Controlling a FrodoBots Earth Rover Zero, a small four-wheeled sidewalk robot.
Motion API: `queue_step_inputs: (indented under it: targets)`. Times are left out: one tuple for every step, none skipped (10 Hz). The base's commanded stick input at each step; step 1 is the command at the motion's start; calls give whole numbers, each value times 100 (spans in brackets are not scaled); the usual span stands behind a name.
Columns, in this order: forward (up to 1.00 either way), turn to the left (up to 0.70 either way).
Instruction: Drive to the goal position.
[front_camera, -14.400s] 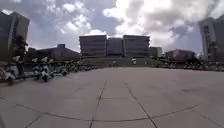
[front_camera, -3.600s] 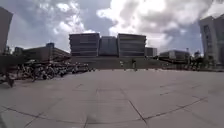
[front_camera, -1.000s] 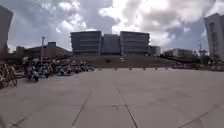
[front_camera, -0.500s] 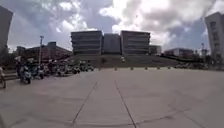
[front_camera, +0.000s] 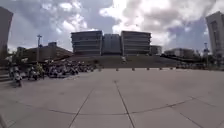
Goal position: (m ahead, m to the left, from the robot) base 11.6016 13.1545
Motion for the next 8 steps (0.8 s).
queue_step_inputs:
  targets:
    - [100,0]
    - [100,0]
    - [100,0]
    - [100,0]
    - [100,0]
    - [100,0]
    - [100,0]
    - [100,0]
